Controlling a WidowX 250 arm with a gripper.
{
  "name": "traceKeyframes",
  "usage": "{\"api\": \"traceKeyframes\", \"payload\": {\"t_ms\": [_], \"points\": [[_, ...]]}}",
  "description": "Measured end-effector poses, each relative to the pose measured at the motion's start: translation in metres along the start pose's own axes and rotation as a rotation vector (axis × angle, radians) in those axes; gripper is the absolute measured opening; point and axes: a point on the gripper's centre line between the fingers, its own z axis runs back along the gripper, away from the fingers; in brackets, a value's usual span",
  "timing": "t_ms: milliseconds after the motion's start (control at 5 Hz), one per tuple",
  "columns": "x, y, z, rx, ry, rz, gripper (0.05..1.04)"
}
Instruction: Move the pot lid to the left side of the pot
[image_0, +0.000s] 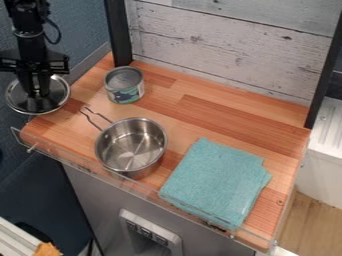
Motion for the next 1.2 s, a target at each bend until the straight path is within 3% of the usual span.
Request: {"api": "traceKeyframes", "payload": {"t_ms": [200,400,600,1000,1200], "points": [[-0.003,-0.002,0.008,0.020,-0.043,-0.003,0.277],[-0.005,-0.011,0.007,0.049,-0.053,-0.038,0.277],[-0.018,-0.031,-0.008,0.057,-0.011,-0.103,0.277],[-0.039,-0.064,-0.014,0.044,-0.003,-0.219,0.277],[-0.048,-0.068,-0.010,0.008,0.000,-0.204,0.318]]}}
